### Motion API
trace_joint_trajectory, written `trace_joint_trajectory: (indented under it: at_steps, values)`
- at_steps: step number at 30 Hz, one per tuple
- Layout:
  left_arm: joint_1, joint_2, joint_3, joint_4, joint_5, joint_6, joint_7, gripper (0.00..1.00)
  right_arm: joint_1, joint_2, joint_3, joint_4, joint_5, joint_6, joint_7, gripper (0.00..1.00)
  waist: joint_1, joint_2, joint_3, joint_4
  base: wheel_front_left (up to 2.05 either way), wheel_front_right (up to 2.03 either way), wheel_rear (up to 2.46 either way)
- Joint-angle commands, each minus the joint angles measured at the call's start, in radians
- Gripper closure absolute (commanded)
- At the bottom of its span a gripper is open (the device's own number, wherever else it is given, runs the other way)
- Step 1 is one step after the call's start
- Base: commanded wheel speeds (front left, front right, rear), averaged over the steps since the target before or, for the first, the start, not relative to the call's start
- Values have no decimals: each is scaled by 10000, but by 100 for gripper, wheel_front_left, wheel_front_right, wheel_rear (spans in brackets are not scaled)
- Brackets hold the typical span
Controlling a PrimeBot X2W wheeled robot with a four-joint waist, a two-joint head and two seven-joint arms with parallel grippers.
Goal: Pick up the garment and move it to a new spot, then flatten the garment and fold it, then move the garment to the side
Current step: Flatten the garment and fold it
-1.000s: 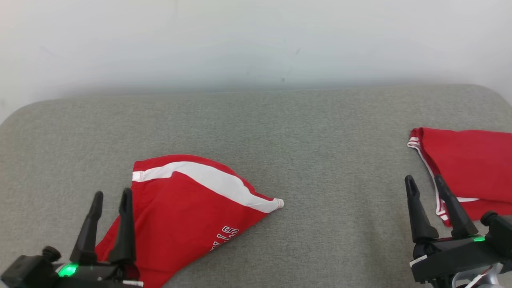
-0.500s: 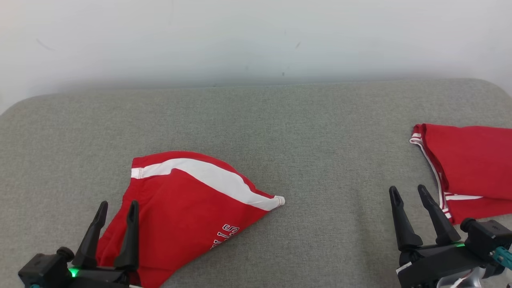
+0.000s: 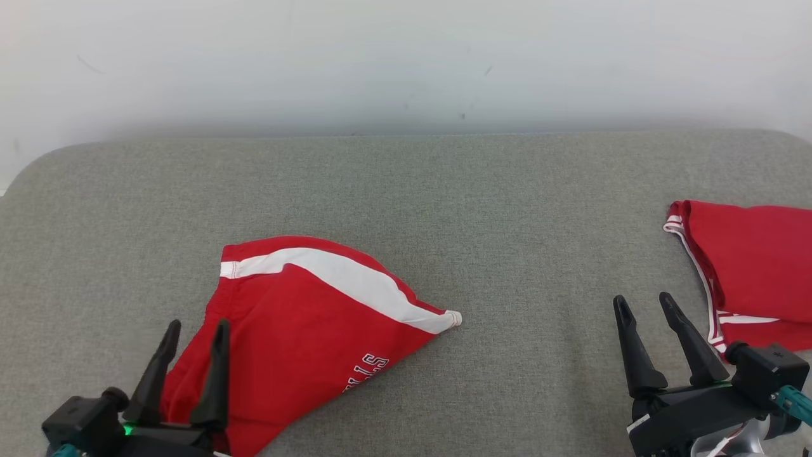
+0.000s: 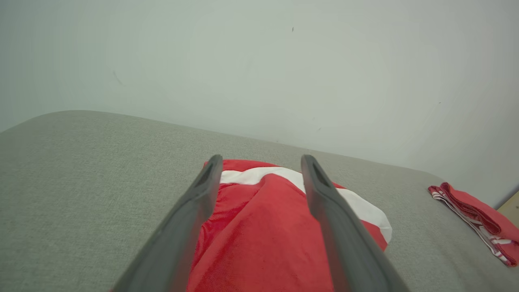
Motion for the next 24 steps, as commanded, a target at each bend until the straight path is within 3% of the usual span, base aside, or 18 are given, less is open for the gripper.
trace_joint_trajectory:
  at_steps: [1, 5, 14, 20, 24]
  values:
    - [-99, 87, -54, -50, 28, 4, 144, 0, -27, -15, -7, -29, -143, -9, 58, 0, -1, 0, -17, 18, 0, 0, 0]
    - [-411, 180, -347, -120, -33, -78, 939, 0, -17, -17, -85, -66, 49, -9, 590, 0, -1, 0, -80, 95, 0, 0, 0]
    - [-2842, 414, -1228, 321, 39, -284, 4327, 0, -596, -18, -504, -588, 696, -7, 4104, 0, -1, 0, -137, 380, 0, 0, 0]
    - [-4617, 280, -1562, 1142, -107, -98, 6708, 0, -1007, -15, -214, -1032, 952, -7, 6448, 0, -1, 0, -51, 563, 0, 0, 0]
    - [-5327, 337, -1785, 1654, 59, 78, 7847, 0, -1137, -15, 0, -1122, 873, -7, 7372, 0, -1, 0, 39, 649, 0, 0, 0]
